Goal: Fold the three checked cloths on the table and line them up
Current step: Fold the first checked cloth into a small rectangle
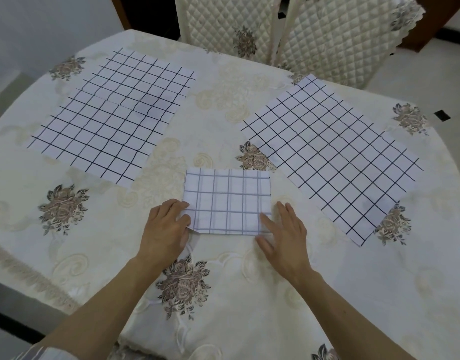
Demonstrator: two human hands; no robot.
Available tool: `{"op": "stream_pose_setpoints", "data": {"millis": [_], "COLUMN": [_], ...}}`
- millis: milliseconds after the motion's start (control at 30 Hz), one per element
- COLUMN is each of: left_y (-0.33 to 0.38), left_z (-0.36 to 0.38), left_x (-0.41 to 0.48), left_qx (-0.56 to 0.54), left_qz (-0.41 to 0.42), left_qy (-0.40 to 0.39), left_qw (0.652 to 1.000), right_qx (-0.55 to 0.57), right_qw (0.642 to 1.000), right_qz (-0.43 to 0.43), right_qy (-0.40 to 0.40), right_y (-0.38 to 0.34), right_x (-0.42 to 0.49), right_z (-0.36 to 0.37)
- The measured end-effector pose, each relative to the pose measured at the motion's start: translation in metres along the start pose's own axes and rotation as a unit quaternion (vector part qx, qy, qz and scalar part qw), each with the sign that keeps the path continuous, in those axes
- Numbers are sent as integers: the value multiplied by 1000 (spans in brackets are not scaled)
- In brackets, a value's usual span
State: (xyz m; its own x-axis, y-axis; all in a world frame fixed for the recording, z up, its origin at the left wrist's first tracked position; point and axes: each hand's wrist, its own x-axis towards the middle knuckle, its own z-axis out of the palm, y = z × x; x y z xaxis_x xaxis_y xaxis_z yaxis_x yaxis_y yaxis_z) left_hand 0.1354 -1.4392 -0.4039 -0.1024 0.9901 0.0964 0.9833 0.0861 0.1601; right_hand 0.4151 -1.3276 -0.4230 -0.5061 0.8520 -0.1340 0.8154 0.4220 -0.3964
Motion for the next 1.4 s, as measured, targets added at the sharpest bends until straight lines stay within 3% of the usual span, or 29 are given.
{"op": "stream_pose_setpoints", "data": {"millis": [267, 533, 900, 1100, 1400], "left_y": [10, 23, 88, 115, 82], "left_z": [-19, -36, -71, -77, -73], "left_x": [-3, -15, -22, -33, -58], "left_qx": [-63, -96, -214, -249, -227], "left_qz": [-30, -43, -46, -39, -79], "left_qy": [28, 28, 84, 97, 29], "left_qw": [997, 994, 972, 963, 970], "right_qx": [24, 24, 139, 147, 263], "right_qw": [995, 997, 964, 966, 954], "right_qz": [-95, -53, -203, -182, -85], "right_qy": [25, 45, 101, 113, 118], "right_y": [-17, -23, -77, -72, -53], "right_x": [-5, -15, -33, -54, -81], "right_z": [4, -13, -47, -62, -92]}}
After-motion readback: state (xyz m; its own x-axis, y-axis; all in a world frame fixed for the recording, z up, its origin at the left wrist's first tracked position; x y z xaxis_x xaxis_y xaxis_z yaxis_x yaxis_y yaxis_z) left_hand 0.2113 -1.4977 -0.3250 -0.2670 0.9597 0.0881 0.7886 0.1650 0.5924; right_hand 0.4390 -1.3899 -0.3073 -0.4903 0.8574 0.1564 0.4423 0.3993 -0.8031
